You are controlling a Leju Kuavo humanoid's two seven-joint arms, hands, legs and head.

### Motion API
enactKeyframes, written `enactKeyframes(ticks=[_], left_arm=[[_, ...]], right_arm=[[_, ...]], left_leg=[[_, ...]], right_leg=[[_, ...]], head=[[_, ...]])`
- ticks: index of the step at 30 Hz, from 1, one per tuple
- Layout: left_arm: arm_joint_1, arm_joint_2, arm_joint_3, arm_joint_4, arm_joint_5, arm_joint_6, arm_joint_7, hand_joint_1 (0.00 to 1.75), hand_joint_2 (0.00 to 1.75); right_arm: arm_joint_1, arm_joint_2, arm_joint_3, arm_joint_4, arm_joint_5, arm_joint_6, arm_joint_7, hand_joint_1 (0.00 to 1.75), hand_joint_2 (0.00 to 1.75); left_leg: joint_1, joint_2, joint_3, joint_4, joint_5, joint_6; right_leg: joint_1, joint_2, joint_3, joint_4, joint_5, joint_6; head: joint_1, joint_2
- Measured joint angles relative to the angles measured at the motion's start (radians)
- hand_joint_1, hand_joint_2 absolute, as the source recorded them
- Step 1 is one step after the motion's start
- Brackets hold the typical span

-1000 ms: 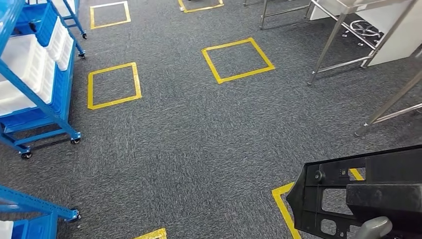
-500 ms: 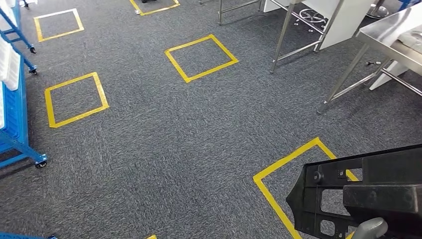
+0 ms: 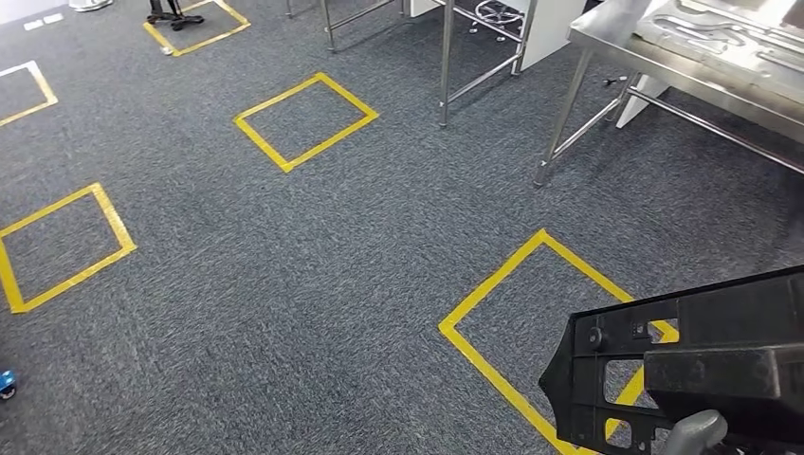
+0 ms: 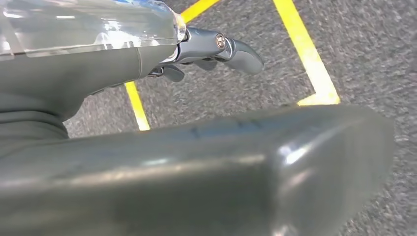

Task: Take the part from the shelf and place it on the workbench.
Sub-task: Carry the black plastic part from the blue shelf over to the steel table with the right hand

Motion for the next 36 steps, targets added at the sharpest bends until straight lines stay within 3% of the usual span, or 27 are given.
enactKeyframes(ticks=[2, 3, 4, 6, 8, 10, 12, 13, 14, 15, 17, 19, 21, 22, 23, 25, 27, 28, 29, 30, 32, 34, 36], left_arm=[[-0.001, 0.003, 0.000, 0.000, 0.000, 0.000, -0.005, 0.00, 0.00], [-0.001, 0.004, 0.000, 0.000, 0.000, 0.000, -0.008, 0.00, 0.00], [-0.002, 0.005, 0.000, 0.000, 0.000, 0.000, -0.011, 0.00, 0.00], [-0.006, 0.004, 0.000, 0.001, -0.001, 0.000, -0.017, 0.00, 0.00], [-0.008, 0.002, 0.000, 0.001, -0.001, 0.000, -0.021, 0.00, 0.00], [-0.006, 0.001, 0.000, 0.001, -0.001, 0.000, -0.024, 0.00, 0.00], [-0.003, 0.001, 0.001, 0.001, -0.001, 0.000, -0.024, 0.00, 0.00], [-0.003, 0.001, 0.001, 0.001, -0.001, 0.000, -0.024, 0.00, 0.00], [-0.003, 0.000, 0.001, 0.002, -0.001, 0.000, -0.024, 0.00, 0.00], [-0.004, -0.001, 0.001, 0.002, -0.001, 0.000, -0.024, 0.00, 0.00], [-0.004, -0.002, 0.000, 0.002, -0.001, 0.000, -0.025, 0.00, 0.00], [-0.005, -0.003, 0.000, 0.002, -0.001, -0.001, -0.030, 0.00, 0.00], [-0.009, -0.003, 0.001, 0.002, -0.001, -0.002, -0.035, 0.00, 0.00], [-0.010, -0.003, 0.001, 0.002, -0.001, -0.003, -0.039, 0.00, 0.00], [-0.011, -0.003, 0.001, 0.002, -0.002, -0.003, -0.041, 0.00, 0.00], [-0.008, -0.004, 0.001, 0.002, -0.003, -0.004, -0.047, 0.00, 0.00], [-0.003, -0.005, 0.001, 0.002, -0.003, -0.004, -0.054, 0.00, 0.00], [0.000, -0.006, 0.001, 0.002, -0.004, -0.003, -0.058, 0.00, 0.00], [0.001, -0.006, 0.001, 0.002, -0.004, -0.003, -0.062, 0.00, 0.00], [0.001, -0.006, 0.001, 0.002, -0.004, -0.003, -0.066, 0.00, 0.00], [0.002, -0.005, 0.001, 0.002, -0.004, -0.002, -0.072, 0.00, 0.00], [0.003, -0.004, 0.001, 0.002, -0.004, -0.003, -0.078, 0.00, 0.00], [0.002, -0.006, 0.000, 0.002, -0.004, -0.007, -0.086, 0.00, 0.00]], right_arm=[[0.001, 0.000, 0.000, 0.002, 0.005, 0.006, 0.000, 1.75, 1.75], [0.002, 0.001, 0.000, 0.004, 0.009, 0.010, 0.000, 1.75, 1.75], [0.005, 0.001, -0.001, 0.007, 0.013, 0.014, 0.000, 1.75, 1.75], [0.013, 0.004, -0.001, 0.011, 0.018, 0.023, 0.000, 1.75, 1.75], [0.018, 0.006, -0.001, 0.014, 0.023, 0.032, 0.000, 1.75, 1.75], [0.019, 0.006, -0.002, 0.019, 0.027, 0.040, 0.000, 1.75, 1.75], [0.020, 0.006, -0.002, 0.025, 0.029, 0.046, 0.000, 1.75, 1.75], [0.021, 0.006, -0.003, 0.029, 0.029, 0.048, 0.001, 1.75, 1.75], [0.022, 0.006, -0.004, 0.031, 0.030, 0.050, 0.001, 1.75, 1.75], [0.023, 0.007, -0.004, 0.032, 0.032, 0.051, 0.001, 1.75, 1.75], [0.024, 0.007, -0.005, 0.034, 0.035, 0.052, 0.001, 1.75, 1.75], [0.026, 0.009, -0.007, 0.036, 0.039, 0.059, 0.001, 1.75, 1.75], [0.029, 0.014, -0.010, 0.038, 0.042, 0.070, 0.002, 1.75, 1.75], [0.030, 0.018, -0.013, 0.038, 0.044, 0.077, 0.001, 1.75, 1.75], [0.032, 0.023, -0.015, 0.039, 0.046, 0.085, 0.001, 1.75, 1.75], [0.033, 0.033, -0.019, 0.041, 0.051, 0.100, 0.001, 1.75, 1.75], [0.034, 0.042, -0.024, 0.044, 0.057, 0.113, 0.002, 1.75, 1.75], [0.035, 0.047, -0.028, 0.045, 0.060, 0.119, 0.002, 1.75, 1.75], [0.037, 0.052, -0.033, 0.047, 0.062, 0.125, 0.002, 1.75, 1.75], [0.038, 0.057, -0.037, 0.049, 0.064, 0.132, 0.002, 1.75, 1.75], [0.040, 0.066, -0.044, 0.050, 0.065, 0.141, 0.002, 1.75, 1.75], [0.041, 0.073, -0.048, 0.050, 0.066, 0.147, 0.002, 1.75, 1.75], [0.044, 0.079, -0.056, 0.051, 0.066, 0.152, 0.004, 1.75, 1.75]], left_leg=[[-0.004, -0.047, 0.056, -0.134, 0.056, 0.016], [-0.006, -0.064, 0.070, -0.172, 0.066, 0.021], [-0.008, -0.068, 0.076, -0.186, 0.065, 0.024], [-0.008, -0.045, 0.081, -0.201, 0.075, 0.027], [-0.003, -0.018, 0.089, -0.227, 0.090, 0.036], [-0.002, 0.011, 0.090, -0.239, 0.098, 0.042], [-0.004, 0.043, 0.088, -0.237, 0.096, 0.042], [-0.004, 0.058, 0.087, -0.235, 0.095, 0.041], [-0.004, 0.072, 0.088, -0.234, 0.092, 0.038], [-0.004, 0.085, 0.090, -0.231, 0.089, 0.035], [-0.007, 0.106, 0.094, -0.222, 0.079, 0.024], [-0.012, 0.125, 0.100, -0.215, 0.070, 0.012], [-0.012, 0.143, 0.106, -0.214, 0.066, 0.002], [-0.010, 0.133, 0.105, -0.206, 0.056, -0.004], [-0.007, 0.109, 0.096, -0.182, 0.035, -0.010], [-0.001, 0.047, 0.049, -0.071, -0.032, -0.018], [0.001, 0.023, -0.011, 0.057, -0.083, -0.020], [0.001, 0.020, -0.024, 0.083, -0.081, -0.020], [0.001, 0.017, -0.018, 0.066, -0.058, -0.017], [0.001, 0.009, 0.005, 0.011, -0.019, -0.012], [0.001, -0.046, 0.062, -0.128, 0.047, 0.003], [-0.001, -0.090, 0.088, -0.195, 0.064, 0.012], [-0.001, -0.078, 0.092, -0.206, 0.066, 0.016]], right_leg=[[0.000, 0.026, 0.000, 0.000, 0.002, 0.004], [-0.002, 0.038, -0.003, 0.000, 0.004, 0.009], [-0.005, 0.050, -0.006, -0.001, 0.007, 0.016], [-0.009, 0.065, -0.012, -0.003, 0.012, 0.031], [-0.003, 0.023, -0.030, 0.028, -0.013, 0.039], [-0.001, -0.040, -0.079, 0.131, -0.078, 0.044], [-0.005, -0.063, -0.127, 0.238, -0.123, 0.051], [-0.007, -0.068, -0.129, 0.248, -0.118, 0.054], [-0.009, -0.074, -0.111, 0.221, -0.097, 0.056], [-0.011, -0.088, -0.074, 0.160, -0.066, 0.058], [-0.009, -0.137, 0.000, 0.029, -0.022, 0.052], [-0.004, -0.158, 0.025, -0.019, -0.013, 0.039], [-0.004, -0.131, 0.021, -0.018, -0.009, 0.026], [-0.006, -0.119, 0.020, -0.020, -0.006, 0.019], [-0.008, -0.106, 0.018, -0.022, -0.003, 0.012], [-0.010, -0.081, 0.014, -0.024, 0.002, 0.004], [-0.008, -0.052, 0.008, -0.021, 0.005, 0.000], [-0.007, -0.036, 0.007, -0.019, 0.005, -0.001], [-0.005, -0.021, 0.006, -0.017, 0.005, -0.001], [-0.004, -0.005, 0.006, -0.015, 0.005, 0.000], [-0.003, 0.022, 0.005, -0.012, 0.007, 0.003], [-0.007, 0.047, -0.004, -0.010, 0.013, 0.015], [-0.012, 0.069, -0.013, -0.012, 0.020, 0.031]], head=[[0.001, 0.000], [0.001, 0.000], [0.001, 0.000], [0.000, 0.000], [0.005, 0.000], [0.011, 0.000], [0.012, 0.000], [0.012, 0.000], [0.012, 0.000], [0.012, 0.000], [0.012, 0.000], [0.010, 0.000], [0.009, 0.000], [0.009, 0.000], [0.007, 0.000], [0.004, 0.000], [0.004, 0.000], [0.004, 0.000], [0.004, 0.000], [0.004, 0.000], [0.005, 0.000], [0.006, 0.000], [0.006, 0.000]])
